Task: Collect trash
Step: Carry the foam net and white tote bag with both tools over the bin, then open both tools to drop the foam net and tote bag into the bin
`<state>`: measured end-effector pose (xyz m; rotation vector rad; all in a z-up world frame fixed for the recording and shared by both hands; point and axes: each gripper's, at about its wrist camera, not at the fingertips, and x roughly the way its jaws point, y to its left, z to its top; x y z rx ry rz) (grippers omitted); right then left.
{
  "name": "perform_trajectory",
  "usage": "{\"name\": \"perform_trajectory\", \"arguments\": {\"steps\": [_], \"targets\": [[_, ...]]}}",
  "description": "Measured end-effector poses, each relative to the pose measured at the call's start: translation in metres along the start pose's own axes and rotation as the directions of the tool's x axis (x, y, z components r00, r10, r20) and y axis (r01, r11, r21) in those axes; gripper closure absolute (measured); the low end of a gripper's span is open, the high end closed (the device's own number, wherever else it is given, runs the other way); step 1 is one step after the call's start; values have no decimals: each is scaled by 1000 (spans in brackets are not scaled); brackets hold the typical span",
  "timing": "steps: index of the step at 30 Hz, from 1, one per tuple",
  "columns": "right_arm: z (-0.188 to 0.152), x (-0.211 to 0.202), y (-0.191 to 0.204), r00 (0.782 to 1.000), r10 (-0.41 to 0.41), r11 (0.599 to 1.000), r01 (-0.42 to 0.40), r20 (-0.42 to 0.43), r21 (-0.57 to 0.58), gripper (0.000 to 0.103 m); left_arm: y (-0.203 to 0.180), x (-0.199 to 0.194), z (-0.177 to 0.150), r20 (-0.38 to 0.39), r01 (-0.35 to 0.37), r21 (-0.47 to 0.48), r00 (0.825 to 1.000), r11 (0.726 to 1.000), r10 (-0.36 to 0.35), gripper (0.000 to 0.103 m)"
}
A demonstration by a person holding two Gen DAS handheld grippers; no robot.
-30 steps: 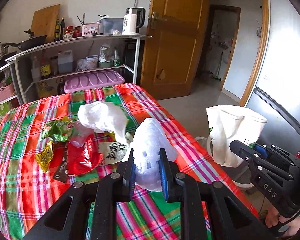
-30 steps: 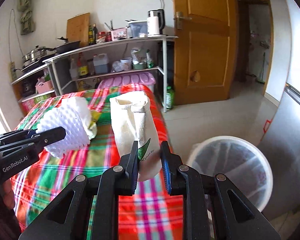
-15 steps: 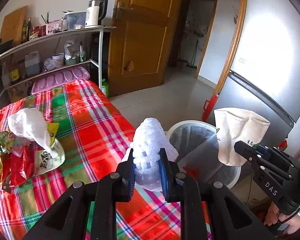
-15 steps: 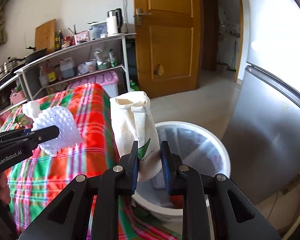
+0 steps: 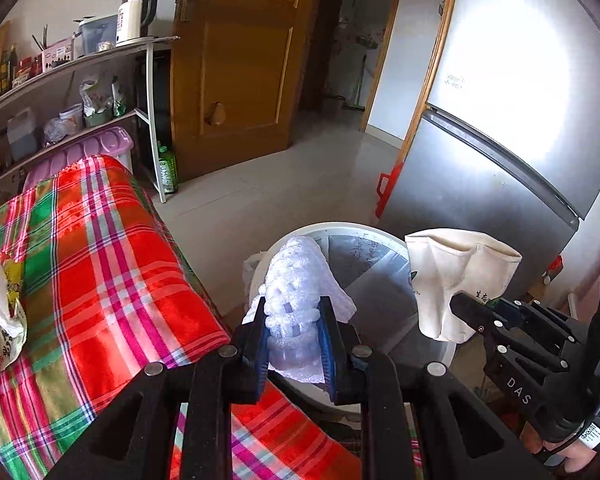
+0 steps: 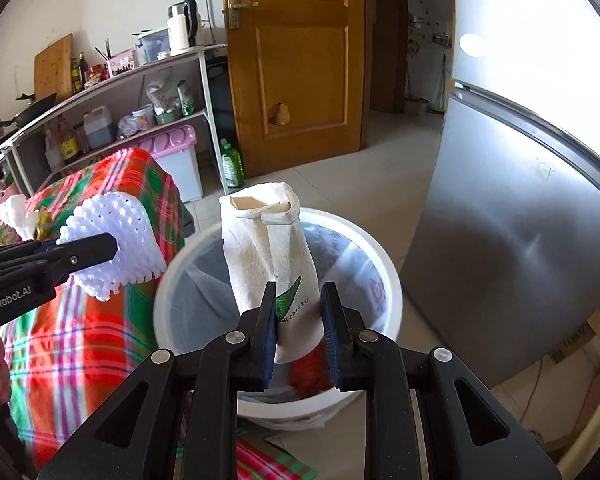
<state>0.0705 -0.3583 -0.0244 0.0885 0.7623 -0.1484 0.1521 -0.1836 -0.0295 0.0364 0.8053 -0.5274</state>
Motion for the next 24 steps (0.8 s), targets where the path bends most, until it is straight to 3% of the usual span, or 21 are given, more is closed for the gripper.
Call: {"name": "perform_trajectory", "arguments": {"steps": [6, 10, 11, 13, 14, 24], "targets": [[-5, 24, -10, 998, -33, 999, 33, -62, -7, 80, -8, 29, -3, -77, 12, 0, 997, 1000, -12, 76], [-7, 35, -15, 995, -50, 999, 51, -91, 6, 78, -10, 36, -4, -95, 17, 0, 995, 1000, -17, 66], [-7, 36, -16, 994, -50, 999, 51, -94, 9, 75, -10, 37, -5, -96, 19, 3, 995, 1000, -19, 62], [-7, 38, -18, 994, -45, 999, 47, -102, 13, 50, -10, 40, -5, -104, 25, -4, 994, 1000, -25, 53], [-7, 38, -19, 994, -42, 999, 44, -101, 17, 48, -9, 40, -6, -108, 30, -11, 994, 1000, -31, 51], [-9, 29, -15, 996, -44, 999, 45, -84, 21, 48, -9, 32, -7, -93, 13, -1, 996, 1000, -13, 50]]}}
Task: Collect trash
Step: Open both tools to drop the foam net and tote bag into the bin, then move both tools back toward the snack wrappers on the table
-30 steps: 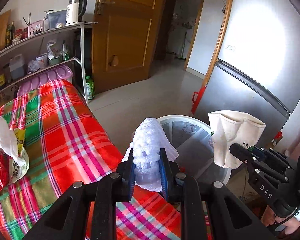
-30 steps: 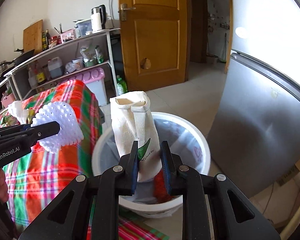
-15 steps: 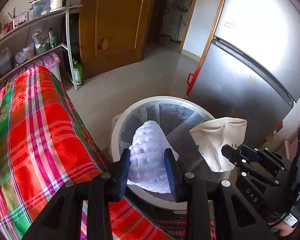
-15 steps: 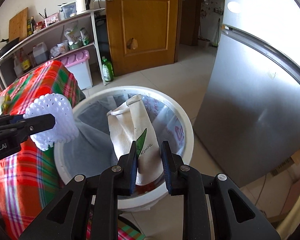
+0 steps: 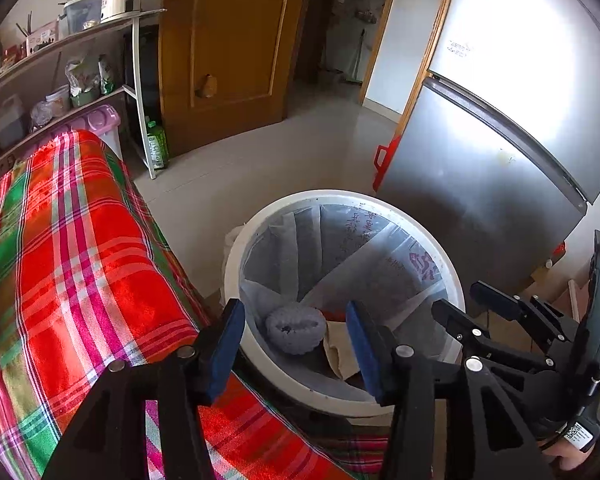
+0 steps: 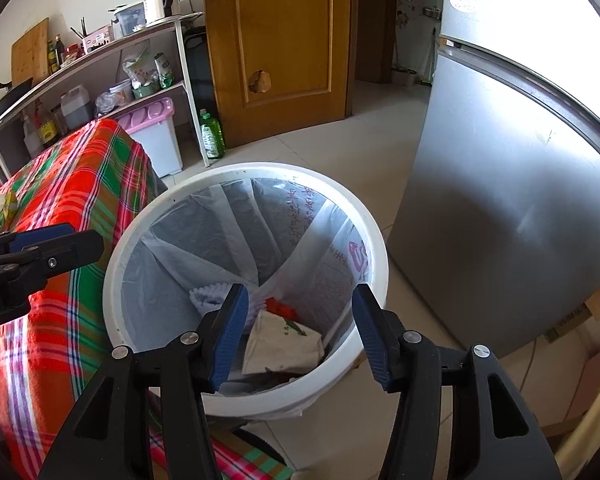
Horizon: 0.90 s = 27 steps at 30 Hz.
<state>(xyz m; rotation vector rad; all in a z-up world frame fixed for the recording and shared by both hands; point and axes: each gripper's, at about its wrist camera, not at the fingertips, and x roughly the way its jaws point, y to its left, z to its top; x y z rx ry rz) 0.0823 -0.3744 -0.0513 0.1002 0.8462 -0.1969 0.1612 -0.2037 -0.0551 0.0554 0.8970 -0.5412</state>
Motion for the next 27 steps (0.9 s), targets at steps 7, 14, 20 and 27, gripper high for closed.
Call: {"name": "perform_trajectory", "arguments": {"steps": [7, 14, 20, 27], "targets": [[4, -16, 7, 999, 5, 1000, -6, 39, 4, 48, 6, -17, -1, 26, -15, -17, 1000, 1000, 15, 50], [10, -41, 22, 995, 29, 1000, -30, 92, 6, 48, 15, -48, -5, 81, -31, -27, 996, 999, 33, 50], [20, -66, 57, 984, 87, 996, -80, 154, -49, 48, 35, -84, -7, 149, -64, -55, 986, 996, 72, 50], [27, -77, 110, 967, 185, 978, -164, 177, -127, 48, 81, -119, -21, 184, -94, -138, 976, 986, 119, 48]]}}
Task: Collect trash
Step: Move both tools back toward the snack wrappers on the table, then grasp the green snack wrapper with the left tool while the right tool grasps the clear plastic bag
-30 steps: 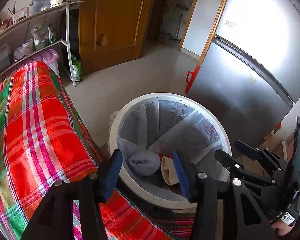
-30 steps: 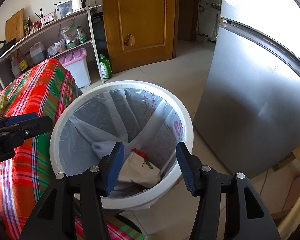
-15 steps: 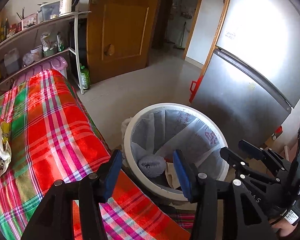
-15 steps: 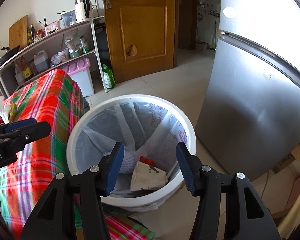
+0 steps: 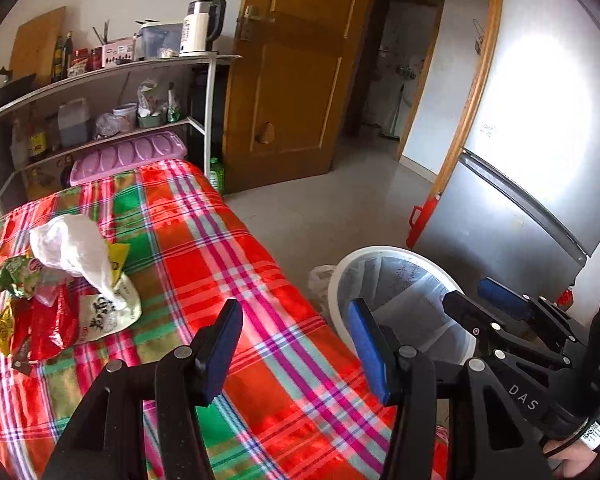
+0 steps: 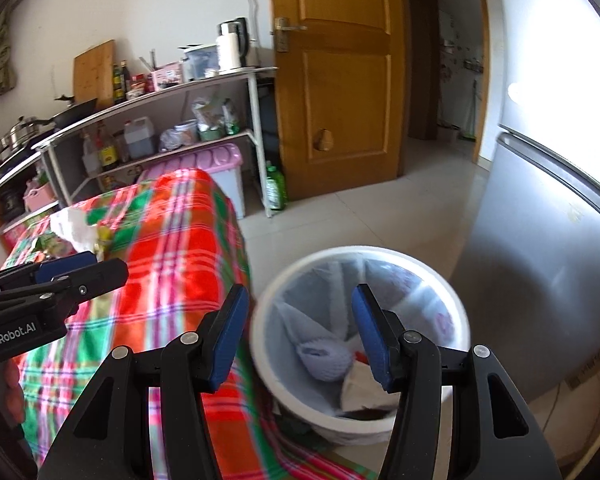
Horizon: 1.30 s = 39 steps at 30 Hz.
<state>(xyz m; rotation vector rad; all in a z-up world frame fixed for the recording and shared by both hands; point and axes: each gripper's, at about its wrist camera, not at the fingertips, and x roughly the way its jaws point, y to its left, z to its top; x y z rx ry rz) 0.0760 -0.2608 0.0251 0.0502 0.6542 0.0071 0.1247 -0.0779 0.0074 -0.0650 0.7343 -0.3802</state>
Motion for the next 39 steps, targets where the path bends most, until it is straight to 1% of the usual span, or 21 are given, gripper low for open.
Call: {"name": "perform_trajectory", "arguments": {"steps": [6, 8, 10, 12, 14, 19, 21, 23, 26, 29, 32, 39], "targets": [[5, 13, 45, 997, 73, 995, -73, -10, -69, 48, 48, -24, -8, 23, -75, -71, 997, 995, 76, 48], [7, 18, 61, 995, 101, 991, -102, -18, -89, 48, 65, -30, -9, 26, -99, -97, 994, 990, 102, 45], [8, 23, 74, 992, 126, 987, -128, -25, -100, 48, 81, -39, -12, 40, -130, -124, 990, 984, 136, 45], [11, 29, 88, 986, 163, 980, -165, -33, -111, 48, 98, -47, -13, 46, -156, -140, 985, 978, 164, 42], [14, 35, 103, 982, 183, 974, -187, -42, -129, 48, 115, -51, -14, 45, -178, -173, 981, 969, 188, 39], [18, 47, 134, 971, 233, 958, -239, -60, -156, 48, 150, -62, -19, 48, -227, -215, 969, 950, 243, 38], [21, 53, 145, 965, 253, 951, -261, -67, -164, 47, 164, -63, -20, 39, -235, -237, 967, 943, 251, 38], [23, 58, 155, 959, 274, 944, -284, -76, -171, 46, 178, -67, -23, 40, -255, -263, 961, 930, 275, 37], [26, 68, 174, 946, 307, 928, -321, -99, -190, 44, 198, -71, -25, 32, -264, -289, 958, 920, 285, 32], [29, 74, 189, 938, 329, 916, -344, -104, -206, 43, 215, -73, -25, 25, -262, -315, 958, 912, 284, 32], [31, 83, 202, 930, 347, 907, -366, -120, -208, 41, 228, -74, -23, 32, -255, -326, 959, 910, 281, 30], [39, 102, 223, 927, 351, 901, -372, -130, -221, 41, 250, -61, -9, 20, -260, -344, 958, 902, 284, 24]]}}
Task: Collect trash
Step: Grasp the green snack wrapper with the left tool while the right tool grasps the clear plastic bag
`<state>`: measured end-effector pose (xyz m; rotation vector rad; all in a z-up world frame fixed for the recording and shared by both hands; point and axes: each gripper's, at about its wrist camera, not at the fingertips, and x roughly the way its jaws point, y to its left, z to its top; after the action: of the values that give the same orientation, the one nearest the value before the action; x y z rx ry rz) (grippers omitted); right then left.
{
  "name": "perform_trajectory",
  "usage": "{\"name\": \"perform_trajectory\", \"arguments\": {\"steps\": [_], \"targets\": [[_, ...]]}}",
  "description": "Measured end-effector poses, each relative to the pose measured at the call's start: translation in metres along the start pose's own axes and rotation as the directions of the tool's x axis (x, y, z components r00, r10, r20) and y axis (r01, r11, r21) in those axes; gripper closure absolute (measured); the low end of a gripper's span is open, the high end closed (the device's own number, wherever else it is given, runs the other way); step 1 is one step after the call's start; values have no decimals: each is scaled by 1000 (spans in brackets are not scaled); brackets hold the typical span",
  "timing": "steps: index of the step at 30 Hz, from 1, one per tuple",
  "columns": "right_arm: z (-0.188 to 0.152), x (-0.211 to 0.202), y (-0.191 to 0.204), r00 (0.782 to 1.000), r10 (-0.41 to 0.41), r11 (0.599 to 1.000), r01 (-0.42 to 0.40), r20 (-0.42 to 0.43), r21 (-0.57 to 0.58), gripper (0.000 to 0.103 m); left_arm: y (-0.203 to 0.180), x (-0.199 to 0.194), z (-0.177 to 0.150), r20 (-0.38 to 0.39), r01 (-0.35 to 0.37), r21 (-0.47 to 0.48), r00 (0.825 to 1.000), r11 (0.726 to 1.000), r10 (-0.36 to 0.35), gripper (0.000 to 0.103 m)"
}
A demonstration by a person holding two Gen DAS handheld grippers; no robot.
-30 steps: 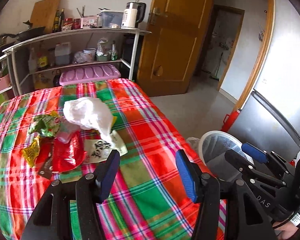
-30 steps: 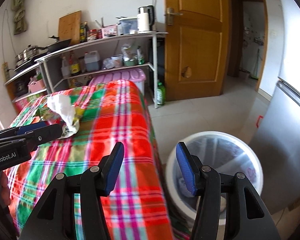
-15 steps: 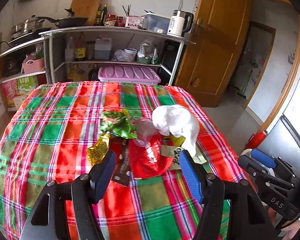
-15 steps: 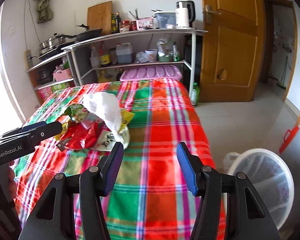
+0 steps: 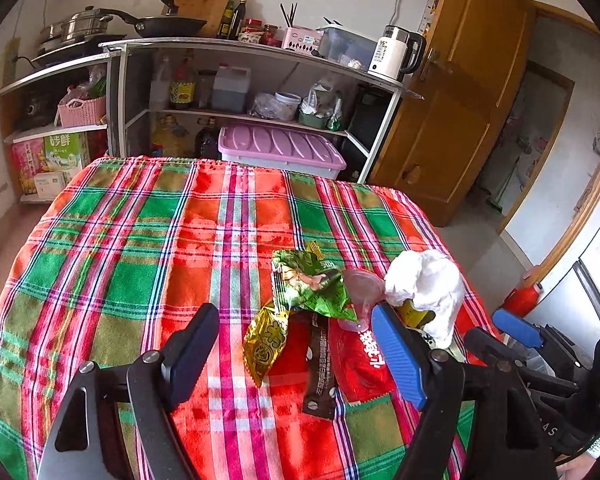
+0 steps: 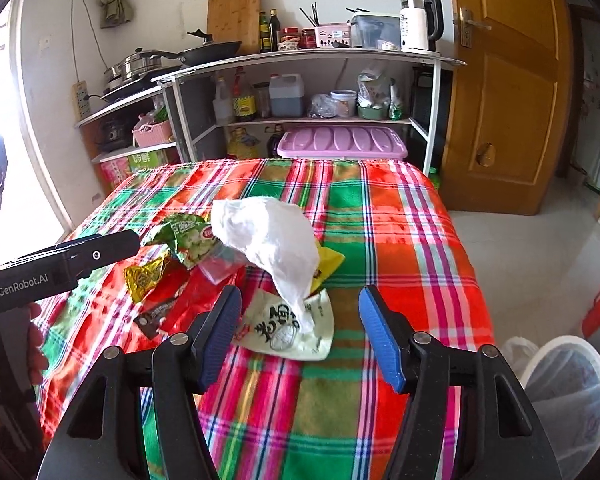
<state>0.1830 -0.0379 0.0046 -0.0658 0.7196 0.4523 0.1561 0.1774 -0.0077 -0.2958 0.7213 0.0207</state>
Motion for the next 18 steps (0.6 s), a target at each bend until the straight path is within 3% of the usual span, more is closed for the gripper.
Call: {"name": "perform_trajectory", "arguments": {"steps": [7, 9, 18], "targets": [[11, 25, 1, 1000, 13, 1000, -13, -23, -9, 41, -2, 23, 13, -32, 41, -1, 999, 999, -41, 24], [12, 30, -1, 999, 20, 1000, -20, -30, -4, 41, -2, 26, 14, -22, 11, 8, 1000, 1000, -11, 24], [18, 47, 0, 998, 41, 999, -42, -54, -7, 41, -1, 42, 15, -47, 21, 4, 999, 1000, -21, 24]]}}
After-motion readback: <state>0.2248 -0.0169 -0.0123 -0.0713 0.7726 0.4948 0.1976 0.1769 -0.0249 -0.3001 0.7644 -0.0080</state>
